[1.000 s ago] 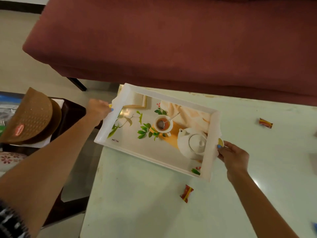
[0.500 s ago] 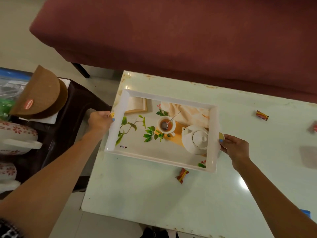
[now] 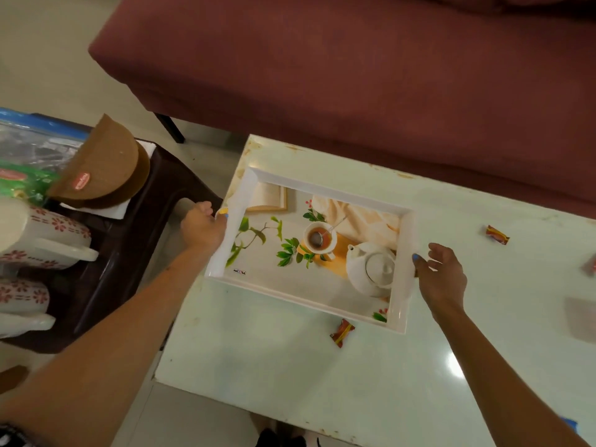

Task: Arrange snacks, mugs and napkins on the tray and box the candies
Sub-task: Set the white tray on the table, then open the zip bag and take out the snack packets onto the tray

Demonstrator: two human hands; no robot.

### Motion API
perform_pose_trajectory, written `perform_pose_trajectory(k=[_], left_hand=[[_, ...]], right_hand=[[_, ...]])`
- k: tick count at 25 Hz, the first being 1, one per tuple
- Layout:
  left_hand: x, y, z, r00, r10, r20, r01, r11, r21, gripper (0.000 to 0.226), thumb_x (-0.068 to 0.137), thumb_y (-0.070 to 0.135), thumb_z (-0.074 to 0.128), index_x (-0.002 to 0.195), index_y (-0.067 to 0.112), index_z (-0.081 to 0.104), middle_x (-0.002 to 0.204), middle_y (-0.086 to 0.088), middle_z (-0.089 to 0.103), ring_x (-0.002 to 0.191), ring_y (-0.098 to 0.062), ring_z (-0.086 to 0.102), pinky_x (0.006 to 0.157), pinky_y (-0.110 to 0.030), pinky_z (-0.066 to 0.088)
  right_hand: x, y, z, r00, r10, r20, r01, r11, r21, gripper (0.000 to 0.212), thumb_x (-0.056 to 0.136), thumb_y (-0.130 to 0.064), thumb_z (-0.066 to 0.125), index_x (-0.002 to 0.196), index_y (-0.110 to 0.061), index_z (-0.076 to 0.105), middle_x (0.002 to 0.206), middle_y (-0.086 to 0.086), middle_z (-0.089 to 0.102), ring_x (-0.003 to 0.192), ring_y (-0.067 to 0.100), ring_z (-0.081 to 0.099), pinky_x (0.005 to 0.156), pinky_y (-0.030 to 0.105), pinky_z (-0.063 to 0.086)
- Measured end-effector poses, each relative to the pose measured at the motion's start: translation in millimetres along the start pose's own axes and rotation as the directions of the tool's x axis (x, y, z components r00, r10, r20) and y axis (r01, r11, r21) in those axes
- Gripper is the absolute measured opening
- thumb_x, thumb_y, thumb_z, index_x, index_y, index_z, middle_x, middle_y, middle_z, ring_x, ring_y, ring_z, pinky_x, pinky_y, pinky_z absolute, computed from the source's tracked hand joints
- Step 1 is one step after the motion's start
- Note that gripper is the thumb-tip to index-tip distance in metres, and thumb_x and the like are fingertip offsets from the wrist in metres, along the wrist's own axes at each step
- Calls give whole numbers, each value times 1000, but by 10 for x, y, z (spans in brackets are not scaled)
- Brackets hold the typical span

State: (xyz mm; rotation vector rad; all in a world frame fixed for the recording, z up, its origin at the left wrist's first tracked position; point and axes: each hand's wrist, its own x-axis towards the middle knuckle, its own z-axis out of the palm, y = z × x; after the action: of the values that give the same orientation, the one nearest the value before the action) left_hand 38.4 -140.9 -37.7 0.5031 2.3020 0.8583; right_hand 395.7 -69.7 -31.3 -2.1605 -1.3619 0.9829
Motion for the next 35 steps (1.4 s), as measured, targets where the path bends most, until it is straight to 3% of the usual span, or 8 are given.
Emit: perform_pose_trajectory(k=[4,7,11,14,17,23,30,35], left_hand=[[-715,183,-382,981,194,-4,-191,963,-190,47,86,13,63,130,7,49,127,-7,58,116,-17,57,102,-33,44],[-1188,327,-1038,930,279,-240,-350,872,-341,34,87,9,60,120,14,55,111,9,64,102,5,60,92,-13,47],[-1491,136,-2036,780,63,-623,-407,807,-429,26,88,5,56,105,24,59,102,10,65,92,6,62,82,-5,49],[-1355,-235,-2618,690,-146,-709,-337,802,-493,23,89,8,57,107,22,59,104,0,65,89,3,61,79,-3,48],[-968,-682,-3114,691,-355,-629,-197,745,-637,25,88,9,58,114,10,57,114,-14,62,79,5,60,77,-9,50],[-215,-1240,-3553,777,-608,-162,160,440,-884,49,86,16,63,127,-4,46,120,-19,52,115,-31,52,104,-46,42],[537,-1278,-3541,723,-687,66,375,311,-873,30,79,26,71,94,7,53,85,-6,55,86,-21,54,77,-32,48],[679,-1306,-3501,687,-726,44,352,279,-893,14,85,14,65,75,12,54,69,-4,54,58,-14,48,44,-21,46]], right_hand=[[-310,-506,144,973,-215,88,212,976,42,39,90,-22,59,126,-12,52,130,5,57,112,23,57,87,25,38],[-659,-1197,406,893,-391,223,365,919,151,35,91,-24,58,125,-17,54,130,3,57,109,20,57,84,26,39],[-1362,-2199,939,726,-581,367,512,814,276,36,90,-27,58,126,-21,52,125,-6,55,105,16,59,77,20,43],[-1947,-2893,1381,594,-655,467,546,754,364,39,89,-27,59,127,-21,51,118,-10,55,102,9,58,74,10,42],[-2389,-3492,2034,499,-669,551,583,729,358,41,87,-31,60,127,-24,52,120,-8,58,105,9,58,87,24,48],[-2547,-4142,3279,364,-473,803,759,650,39,54,95,-35,49,141,-13,33,143,6,43,130,23,43,93,27,34],[-2327,-4344,4135,510,-321,798,781,562,-273,61,96,-35,45,145,-8,21,149,15,35,136,36,34,111,46,29],[-2342,-4388,4269,583,-443,681,761,591,-267,36,88,-33,59,117,-10,57,114,12,64,111,33,55,97,42,39]])
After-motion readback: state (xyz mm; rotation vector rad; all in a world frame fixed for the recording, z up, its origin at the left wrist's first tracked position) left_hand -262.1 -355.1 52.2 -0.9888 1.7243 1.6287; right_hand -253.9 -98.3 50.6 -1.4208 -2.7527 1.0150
